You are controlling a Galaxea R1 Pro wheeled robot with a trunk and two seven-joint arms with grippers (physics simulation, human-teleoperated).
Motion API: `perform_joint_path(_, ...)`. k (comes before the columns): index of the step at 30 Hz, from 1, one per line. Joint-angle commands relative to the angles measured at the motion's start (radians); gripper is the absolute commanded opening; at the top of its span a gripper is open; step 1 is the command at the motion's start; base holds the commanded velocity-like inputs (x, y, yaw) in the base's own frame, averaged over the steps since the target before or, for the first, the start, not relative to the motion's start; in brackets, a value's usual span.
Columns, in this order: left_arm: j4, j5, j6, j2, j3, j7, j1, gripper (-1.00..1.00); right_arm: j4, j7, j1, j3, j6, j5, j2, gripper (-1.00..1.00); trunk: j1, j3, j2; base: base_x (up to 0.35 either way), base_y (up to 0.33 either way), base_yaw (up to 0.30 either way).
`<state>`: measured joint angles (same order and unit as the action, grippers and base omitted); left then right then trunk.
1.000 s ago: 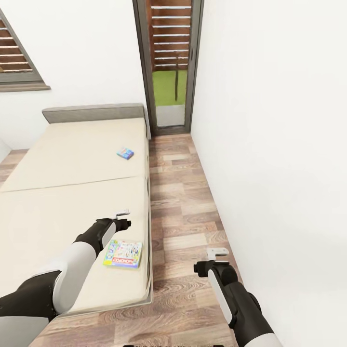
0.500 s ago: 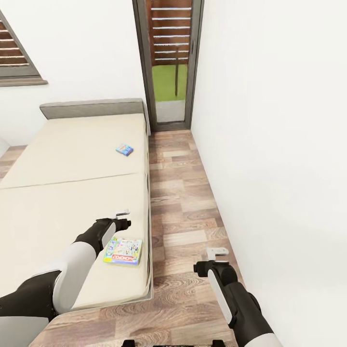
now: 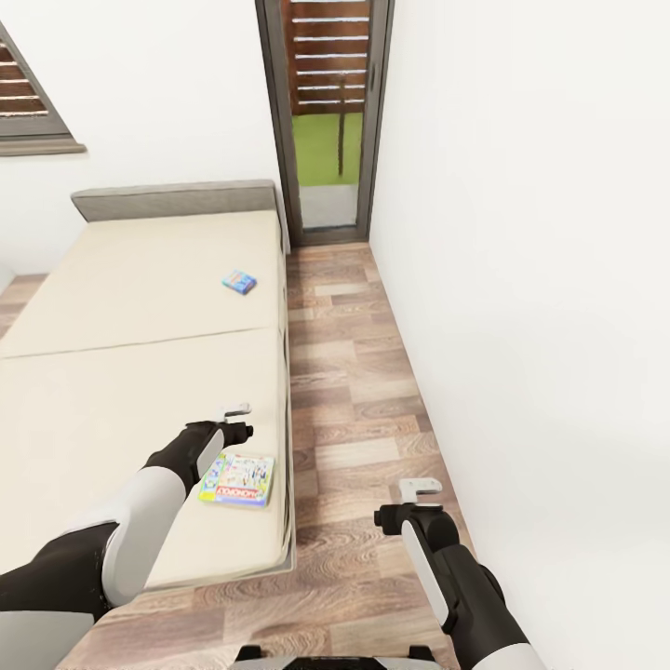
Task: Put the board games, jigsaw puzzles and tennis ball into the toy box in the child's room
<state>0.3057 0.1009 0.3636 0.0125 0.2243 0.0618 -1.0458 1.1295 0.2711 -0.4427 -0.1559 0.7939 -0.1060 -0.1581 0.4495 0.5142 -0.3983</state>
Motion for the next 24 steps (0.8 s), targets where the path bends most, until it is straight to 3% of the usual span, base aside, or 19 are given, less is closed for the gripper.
perform_joint_path(1,0.004,0.01,0.007,0.001,0.002,0.0,0.0,1.0,0.001,0.01,-0.001,-0.002,0.003,-0.011,0.001,1.0,0.0,0.003,-0.002,0.0,0.0,0.0)
perform_joint_path(24,0.013,0.009,0.031,-0.015,-0.007,0.002,-0.011,1.0,0.001,0.01,-0.001,-0.002,0.004,-0.011,0.001,1.0,0.0,0.041,-0.002,0.0,0.0,0.0)
